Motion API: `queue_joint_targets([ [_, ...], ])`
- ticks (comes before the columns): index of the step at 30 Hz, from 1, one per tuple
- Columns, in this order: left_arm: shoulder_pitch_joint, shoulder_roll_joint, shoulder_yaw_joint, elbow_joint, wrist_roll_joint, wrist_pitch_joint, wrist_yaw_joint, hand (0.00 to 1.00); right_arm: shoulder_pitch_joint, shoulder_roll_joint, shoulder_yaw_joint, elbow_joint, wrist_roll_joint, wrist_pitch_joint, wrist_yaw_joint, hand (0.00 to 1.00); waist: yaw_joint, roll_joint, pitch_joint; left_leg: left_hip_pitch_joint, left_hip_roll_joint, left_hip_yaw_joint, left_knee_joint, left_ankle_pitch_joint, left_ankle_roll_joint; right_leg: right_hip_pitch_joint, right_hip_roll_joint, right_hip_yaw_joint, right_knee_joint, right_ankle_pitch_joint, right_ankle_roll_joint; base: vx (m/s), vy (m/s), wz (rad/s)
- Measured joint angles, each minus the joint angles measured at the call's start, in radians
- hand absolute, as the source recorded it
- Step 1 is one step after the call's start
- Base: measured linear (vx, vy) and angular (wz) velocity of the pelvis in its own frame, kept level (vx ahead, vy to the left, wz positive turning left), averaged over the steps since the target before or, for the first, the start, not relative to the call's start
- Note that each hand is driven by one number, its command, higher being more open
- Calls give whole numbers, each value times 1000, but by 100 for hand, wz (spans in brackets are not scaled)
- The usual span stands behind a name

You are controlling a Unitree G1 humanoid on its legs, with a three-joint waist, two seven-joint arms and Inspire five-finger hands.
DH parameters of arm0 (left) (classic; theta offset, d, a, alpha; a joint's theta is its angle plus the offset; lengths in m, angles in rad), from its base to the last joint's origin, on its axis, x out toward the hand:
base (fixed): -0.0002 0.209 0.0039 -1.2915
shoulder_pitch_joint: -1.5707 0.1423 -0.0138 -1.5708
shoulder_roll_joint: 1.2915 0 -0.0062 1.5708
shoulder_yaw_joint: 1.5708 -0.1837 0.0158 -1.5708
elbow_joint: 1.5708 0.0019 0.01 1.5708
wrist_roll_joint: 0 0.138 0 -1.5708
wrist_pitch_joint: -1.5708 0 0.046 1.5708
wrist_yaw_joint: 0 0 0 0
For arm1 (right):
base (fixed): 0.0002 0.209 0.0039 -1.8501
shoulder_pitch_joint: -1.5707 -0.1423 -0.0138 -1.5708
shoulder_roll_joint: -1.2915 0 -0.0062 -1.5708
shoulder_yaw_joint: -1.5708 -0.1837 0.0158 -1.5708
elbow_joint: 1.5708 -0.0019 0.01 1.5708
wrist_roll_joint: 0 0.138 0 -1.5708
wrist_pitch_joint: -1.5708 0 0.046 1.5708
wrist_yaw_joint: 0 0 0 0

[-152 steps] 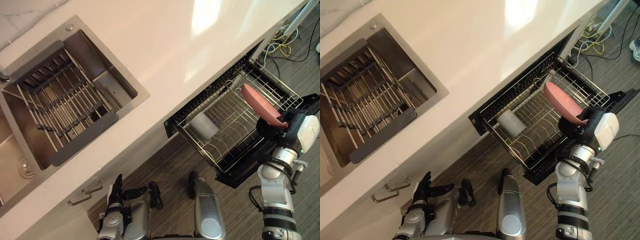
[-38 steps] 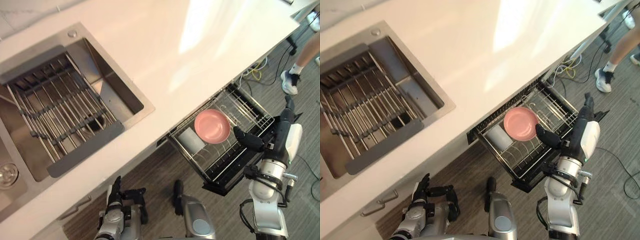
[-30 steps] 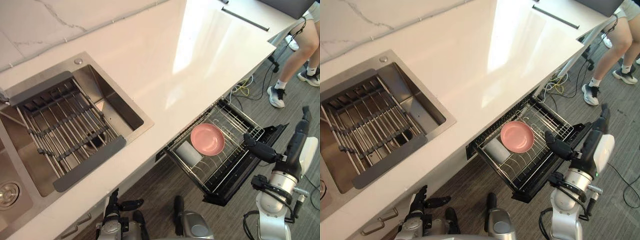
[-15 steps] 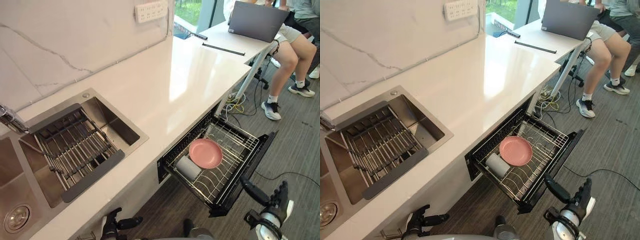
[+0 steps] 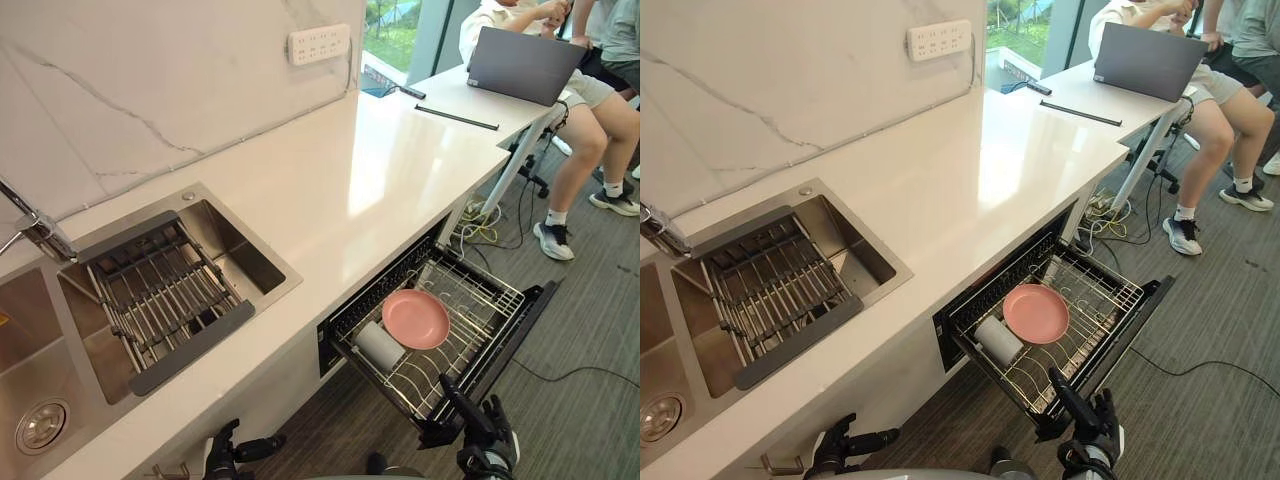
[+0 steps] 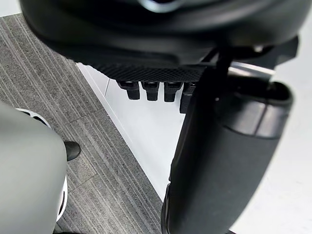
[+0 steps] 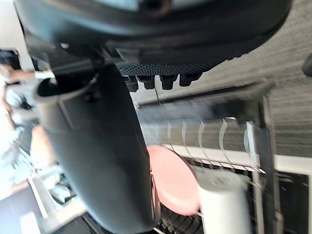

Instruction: Walk over to the sink, pick up the cup, carry it to the dishwasher, place the cup inside the dishwasher, then close the dishwasher door

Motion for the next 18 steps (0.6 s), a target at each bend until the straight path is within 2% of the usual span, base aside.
queue_joint_targets([
  [7,-20,22,-36,32,3,-10,-18,100,-1,-35,36,20,-8,-2,8,100,1,-6,2,-4,-9,-28,-10,10,1,26,4,-29,-43,18,-1,-13,-22,12],
  [14,-41,50,-89,48,24,-22,-35,100,-7,-119,153,20,-65,13,8,100,1,-29,17,-12,-22,-68,-27,33,8,43,0,-60,-82,41,-3,-56,-23,13],
  [18,-56,56,-89,69,24,-24,-36,100,-38,-175,229,20,-106,42,9,100,4,-30,18,-16,-25,-91,-35,40,11,41,0,-76,-82,41,-4,-35,-18,13],
])
